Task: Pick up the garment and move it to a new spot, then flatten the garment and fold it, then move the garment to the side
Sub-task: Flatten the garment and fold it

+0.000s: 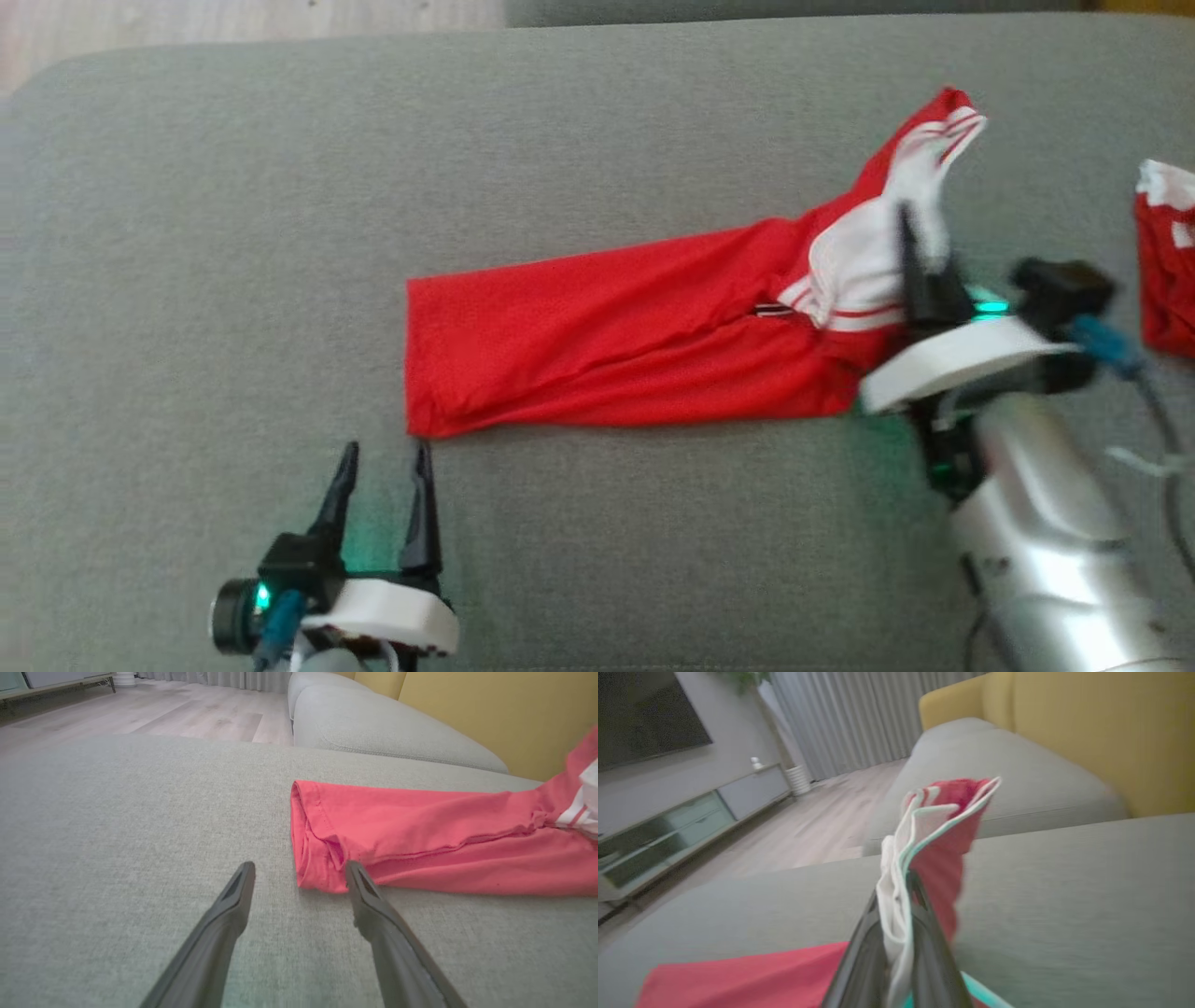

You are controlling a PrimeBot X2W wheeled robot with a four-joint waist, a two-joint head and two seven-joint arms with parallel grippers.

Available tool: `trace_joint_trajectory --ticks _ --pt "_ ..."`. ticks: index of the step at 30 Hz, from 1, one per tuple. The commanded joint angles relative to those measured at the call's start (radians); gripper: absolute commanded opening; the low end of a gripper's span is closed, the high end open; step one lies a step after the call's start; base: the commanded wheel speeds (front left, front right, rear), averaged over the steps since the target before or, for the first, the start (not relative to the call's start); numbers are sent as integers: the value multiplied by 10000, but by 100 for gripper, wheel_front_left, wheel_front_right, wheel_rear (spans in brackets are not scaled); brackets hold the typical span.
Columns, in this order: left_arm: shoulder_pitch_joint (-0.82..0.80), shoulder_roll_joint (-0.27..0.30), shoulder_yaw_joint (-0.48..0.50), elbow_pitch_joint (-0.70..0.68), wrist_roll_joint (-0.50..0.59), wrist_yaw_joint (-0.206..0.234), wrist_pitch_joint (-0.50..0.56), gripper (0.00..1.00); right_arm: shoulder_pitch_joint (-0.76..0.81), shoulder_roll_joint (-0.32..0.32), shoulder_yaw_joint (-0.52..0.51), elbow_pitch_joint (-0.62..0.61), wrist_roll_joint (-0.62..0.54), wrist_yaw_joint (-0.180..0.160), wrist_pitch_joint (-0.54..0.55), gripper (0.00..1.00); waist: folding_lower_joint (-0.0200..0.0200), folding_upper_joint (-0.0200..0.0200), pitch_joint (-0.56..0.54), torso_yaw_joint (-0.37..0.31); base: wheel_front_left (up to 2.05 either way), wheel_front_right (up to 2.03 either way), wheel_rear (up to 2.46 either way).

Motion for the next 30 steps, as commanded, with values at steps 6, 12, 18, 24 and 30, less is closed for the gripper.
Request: trace_joint_trajectory --ticks 6,12,18,24,30 --pt "-111 28 -334 -107 -100 -86 -65 100 145 566 2361 -986 1382 33 265 0 0 0 -172 1231 0 0 0" --pt "-24 28 -703 -127 -87 -107 -65 100 -82 696 3434 -757 2019 33 436 0 0 0 -182 2606 0 0 0" --pt "-21 28 -920 -197 -126 -90 -65 100 -372 745 3681 -31 2354 33 328 0 0 0 -132 3389 0 0 0" --pt "-149 28 -978 -303 -210 18 -65 100 -595 753 4831 -357 3943 33 123 100 0 0 -91 3303 0 0 0" --pt "-324 28 -806 -388 -135 49 -65 100 -819 755 4994 -186 4148 33 -50 100 0 0 -219 2387 0 0 0"
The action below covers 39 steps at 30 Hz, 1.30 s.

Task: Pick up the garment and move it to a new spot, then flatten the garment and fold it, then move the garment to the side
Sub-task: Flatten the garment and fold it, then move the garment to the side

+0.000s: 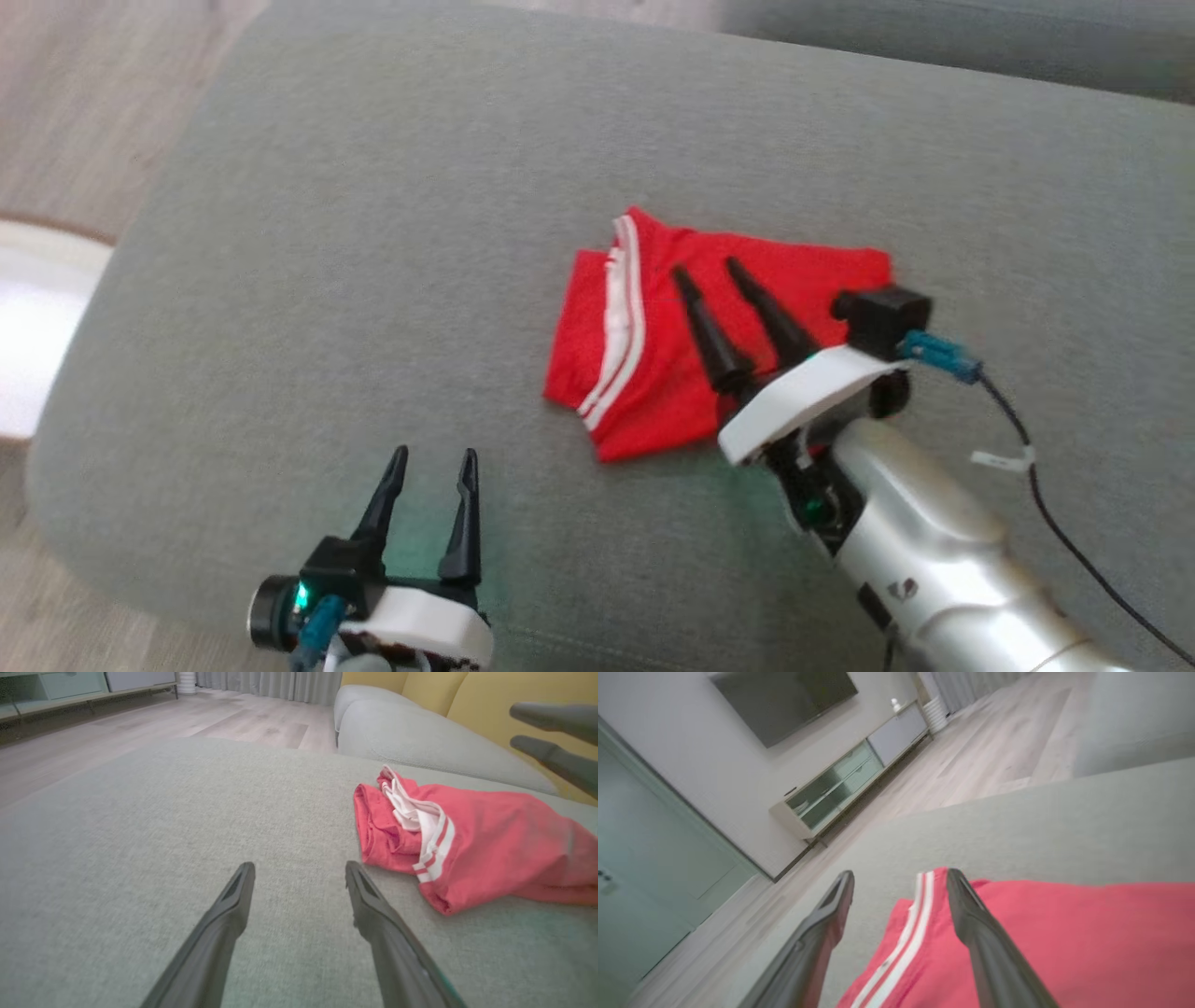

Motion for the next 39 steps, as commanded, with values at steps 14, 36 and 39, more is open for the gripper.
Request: trace_joint_trajectory --ticks 14,36,39 --pt "-529 22 1632 -772 623 333 -65 100 1883 190 -5371 -1069 -5044 35 -138 100 0 -1 -491 -2863 0 0 0" --pt "55 22 2548 -968 1115 745 -65 100 2849 192 -5769 -1382 -5999 35 -139 100 0 -1 -491 -3268 0 0 0" --pt "72 22 2603 -1011 1113 752 -65 100 2877 192 -5765 -1404 -5970 35 -139 100 0 -1 -540 -3278 0 0 0"
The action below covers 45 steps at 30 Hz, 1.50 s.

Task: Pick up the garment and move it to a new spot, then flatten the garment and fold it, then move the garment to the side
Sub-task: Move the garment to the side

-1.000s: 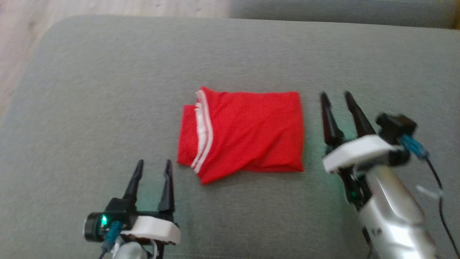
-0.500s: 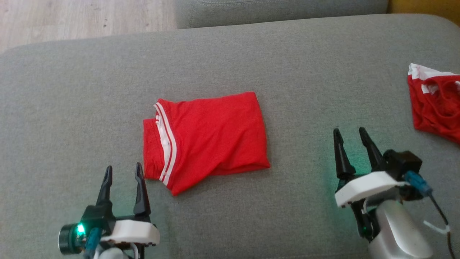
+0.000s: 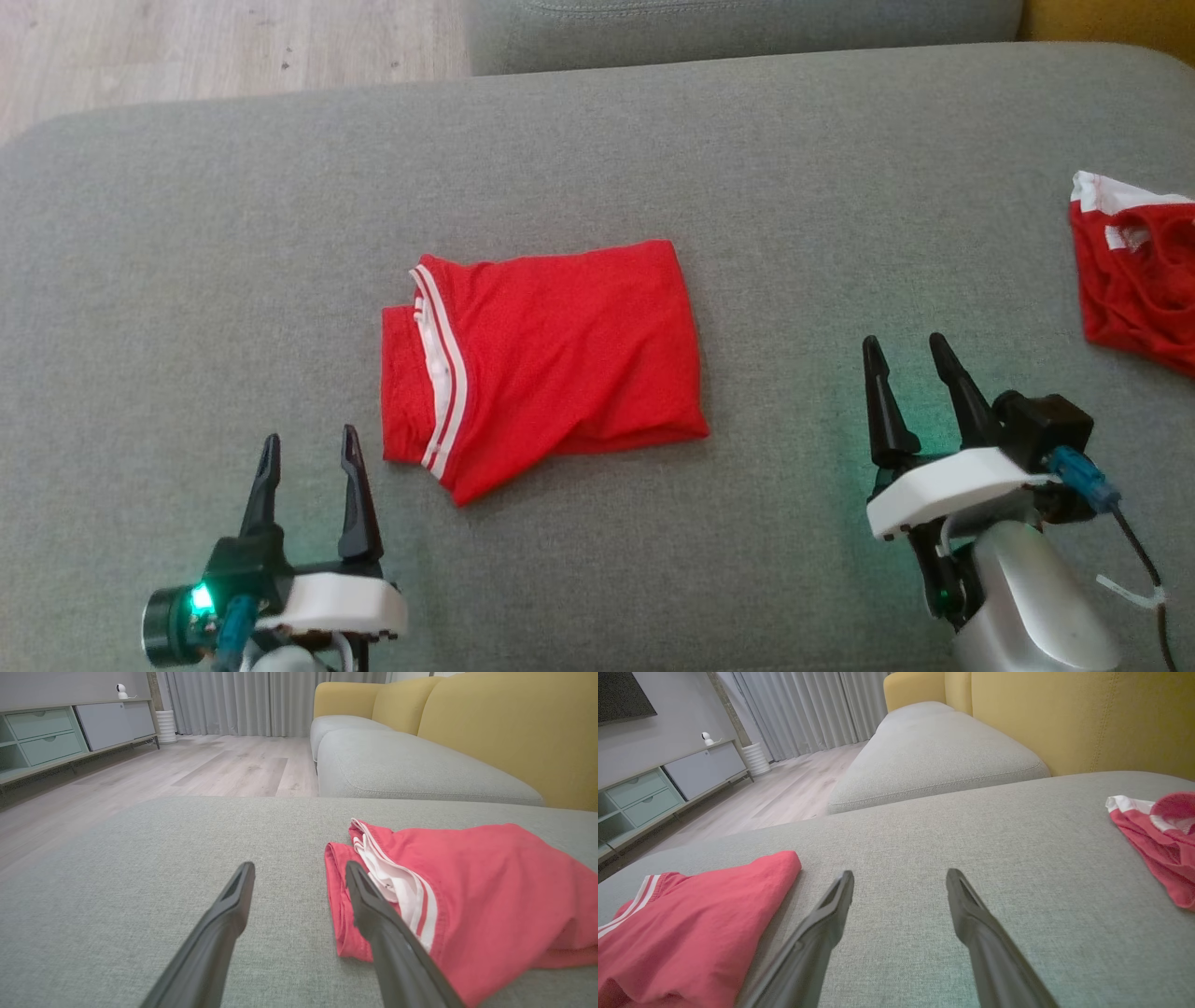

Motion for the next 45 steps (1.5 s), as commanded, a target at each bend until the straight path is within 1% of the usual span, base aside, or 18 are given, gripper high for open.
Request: trace_joint_trajectory --ticks 1,15,18,22,28,30,33,36,37,38,39,42,45 --pt "-161 32 352 -342 46 48 -65 100 -167 48 213 -335 20 35 -108 100 0 -1 -20 4 0 0 0" --pt "-137 31 312 -320 27 -23 -65 100 -294 49 466 -353 207 35 -108 100 0 -1 102 241 0 0 0" --pt "-186 31 194 -300 36 -70 -65 100 -442 49 699 -274 311 35 -108 100 0 -1 217 408 0 0 0" --pt "-260 31 -140 -227 -90 -112 -65 100 -849 49 1222 125 652 35 -108 100 0 -1 385 827 0 0 0" --pt "-328 31 -684 -124 -211 -180 -65 100 -1720 49 2175 1081 1341 35 -108 100 0 -1 645 1728 0 0 0" --pt "-321 31 -775 -96 -251 -161 -65 100 -1975 49 2436 1757 1476 35 -83 100 0 -1 710 2022 0 0 0" --pt "-322 31 -849 -60 -291 -161 -65 100 -2349 49 2471 2873 1551 35 97 100 0 -1 817 2378 0 0 0" --pt "-323 31 -867 -86 -351 -152 -65 100 -2573 49 2683 3575 1984 35 203 100 0 -1 904 2561 0 0 0" --pt "-322 31 -863 -106 -366 -141 -65 100 -2616 49 2796 3703 2167 35 195 58 0 -1 924 2579 0 0 0" --pt "-322 31 -863 -106 -366 -141 -65 100 -2616 49 2796 3703 2167 35 195 58 0 -1 924 2579 0 0 0" --pt "-318 31 -848 -131 -375 -131 -65 100 -2660 49 2922 3802 2285 35 171 0 0 -1 937 2574 0 0 0" --pt "-266 31 -765 -225 -362 -119 -65 100 -2768 49 3278 3830 2533 35 22 0 0 -1 911 2317 0 0 0" --pt "-231 31 -665 -273 -269 -202 -65 100 -2767 49 3452 3730 2838 35 -72 0 0 -1 782 1672 0 0 0"
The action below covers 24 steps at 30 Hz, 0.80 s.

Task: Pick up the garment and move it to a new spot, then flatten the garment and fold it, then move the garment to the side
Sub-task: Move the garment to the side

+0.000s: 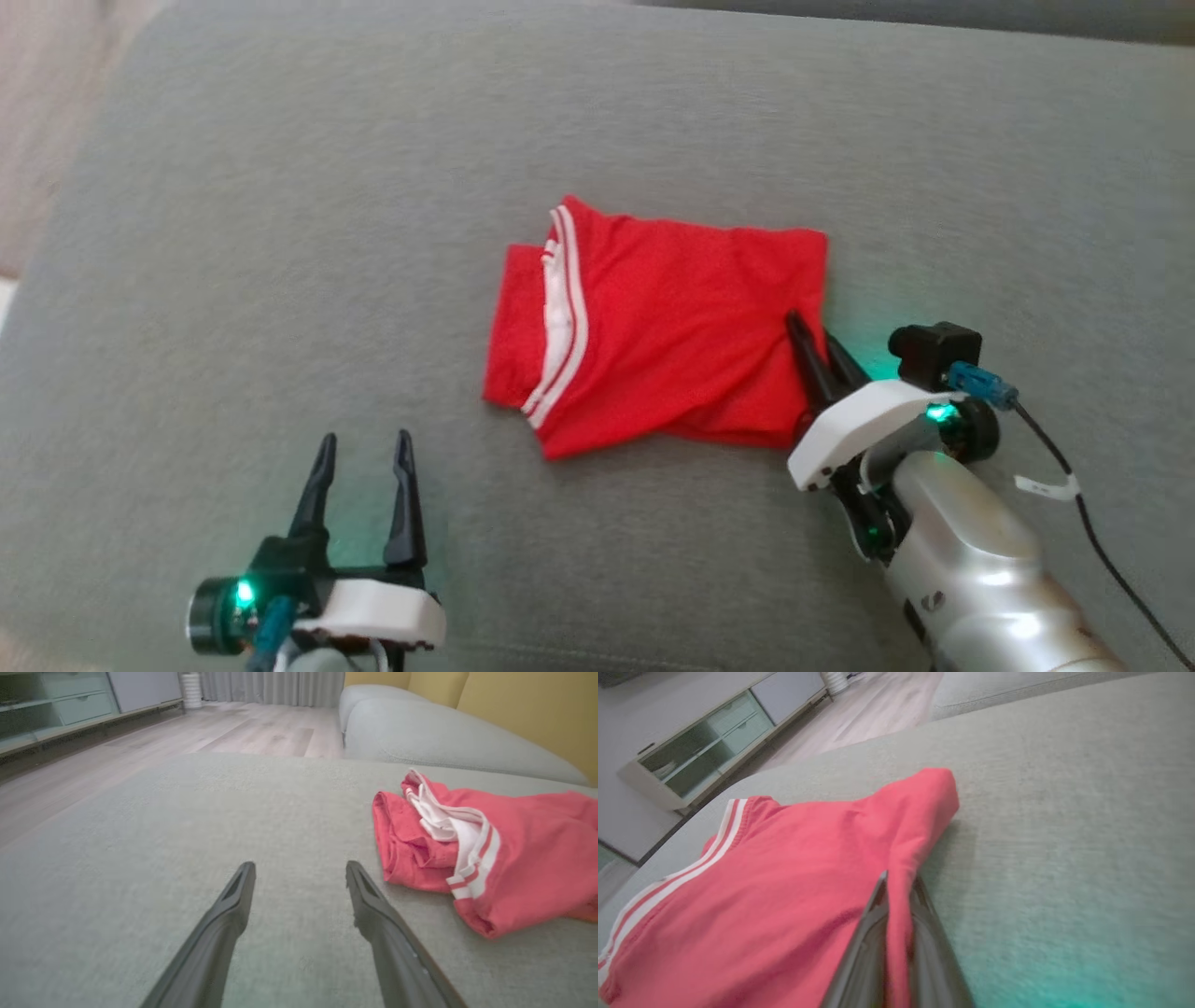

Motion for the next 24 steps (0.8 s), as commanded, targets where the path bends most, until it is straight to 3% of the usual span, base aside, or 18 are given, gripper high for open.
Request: trace_joint_trajectory --ticks 1,13,17,24 --pt "-225 30 397 -401 32 -20 -65 100 158 145 196 -186 217 35 -115 0 0 -1 -171 -757 0 0 0" --pt "-716 30 400 -522 422 -436 -65 100 887 145 210 -1821 792 35 -135 0 0 -1 -57 -4866 0 0 0" --pt "-765 30 520 -387 572 -574 -65 100 1120 145 59 -2302 880 35 -136 0 0 -1 14 -5586 0 0 0" --pt "-795 29 697 -322 711 -704 -65 100 1452 145 -422 -2906 774 35 -136 0 0 -1 122 -6047 0 0 0"
